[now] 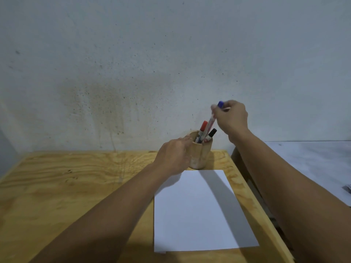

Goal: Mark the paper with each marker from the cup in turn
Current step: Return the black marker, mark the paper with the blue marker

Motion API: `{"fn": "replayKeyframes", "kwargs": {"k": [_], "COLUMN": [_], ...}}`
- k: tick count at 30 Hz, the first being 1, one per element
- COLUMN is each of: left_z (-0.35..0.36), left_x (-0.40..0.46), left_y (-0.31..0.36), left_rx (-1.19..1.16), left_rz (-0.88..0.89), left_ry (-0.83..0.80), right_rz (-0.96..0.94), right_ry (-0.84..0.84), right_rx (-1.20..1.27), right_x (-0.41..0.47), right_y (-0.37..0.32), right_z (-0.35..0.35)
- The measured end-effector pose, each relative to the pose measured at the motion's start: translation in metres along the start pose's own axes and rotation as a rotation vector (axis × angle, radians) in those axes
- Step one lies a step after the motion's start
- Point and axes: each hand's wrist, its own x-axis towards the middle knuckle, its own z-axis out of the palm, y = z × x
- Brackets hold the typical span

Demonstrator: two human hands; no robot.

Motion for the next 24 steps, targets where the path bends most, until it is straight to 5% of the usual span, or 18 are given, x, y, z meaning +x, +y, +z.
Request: {"fn": "replayKeyframes", "kwargs": {"k": [5, 10, 15, 20, 24], "left_z": [-0.006, -0.032, -0.057, -0.053, -0.048], "left_x": [-0.003, -0.005, -0.018, -0.033, -0.04], "left_y": [0.002, 0.007, 0.002, -0.013, -0.021], "left_rx": [-0.11, -0.599, -1.191, -1.233, -1.179], "left_rz": [0.017, -0.152, -0.222, -0.245, -0.345], "left_ry": [-0.045, 0.211, 0.13, 0.133, 0.202], "right_rz": [-0.264, -0.281, -0.12, -0.062, -0.145], "right_ry": [0.012, -0.476, -0.74, -0.857, -0.764], "right_rx": [0.214, -0.168, -0.052, 0.05, 0.006], "right_x": [-0.011, -0.029, -0.053, -0.067, -0.081], "right_y": [-0.034, -0.038, -0.033, -0.026, -0.016], "right_z": [-0.02, -0.038, -0.035, -0.021, 0.0]}}
